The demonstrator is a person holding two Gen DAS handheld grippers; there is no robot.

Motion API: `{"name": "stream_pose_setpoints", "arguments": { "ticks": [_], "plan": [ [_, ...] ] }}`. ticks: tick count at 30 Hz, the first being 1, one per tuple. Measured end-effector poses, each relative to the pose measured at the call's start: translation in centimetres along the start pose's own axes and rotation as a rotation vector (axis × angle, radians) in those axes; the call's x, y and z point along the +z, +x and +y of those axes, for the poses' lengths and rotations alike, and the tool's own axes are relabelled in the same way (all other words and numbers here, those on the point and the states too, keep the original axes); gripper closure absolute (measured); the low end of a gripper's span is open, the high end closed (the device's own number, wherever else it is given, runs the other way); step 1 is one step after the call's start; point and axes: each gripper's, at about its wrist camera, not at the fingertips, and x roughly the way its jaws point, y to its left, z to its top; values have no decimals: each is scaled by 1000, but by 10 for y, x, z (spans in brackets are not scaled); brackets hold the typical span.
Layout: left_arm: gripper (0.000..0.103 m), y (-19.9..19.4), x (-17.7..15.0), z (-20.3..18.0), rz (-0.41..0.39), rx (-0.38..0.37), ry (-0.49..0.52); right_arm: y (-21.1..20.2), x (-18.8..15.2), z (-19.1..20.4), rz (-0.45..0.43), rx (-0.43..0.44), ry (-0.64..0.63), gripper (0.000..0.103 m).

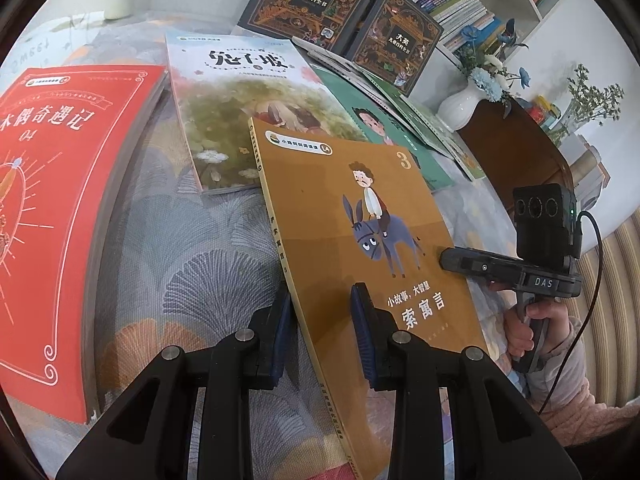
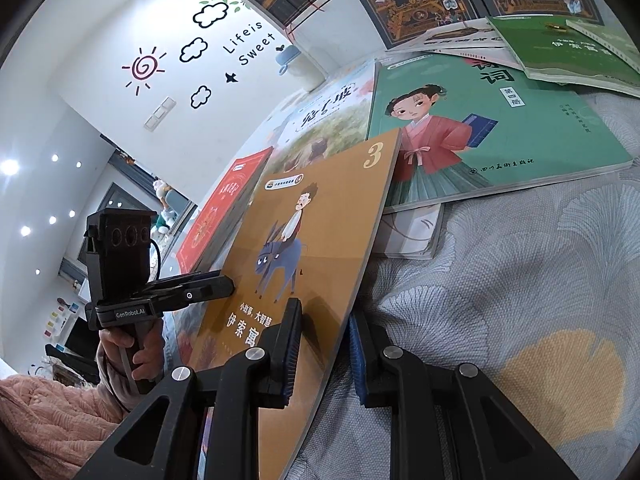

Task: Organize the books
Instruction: 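Lift the brown book upright with the right gripper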

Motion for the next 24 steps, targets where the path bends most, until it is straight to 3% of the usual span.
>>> {"name": "stream_pose_setpoints", "arguments": {
  "ticks": [24],
  "plan": [
    [74,1,-3,0,-27,1,-8,1,-2,5,-10,-31,-16,82]
  ]
}}
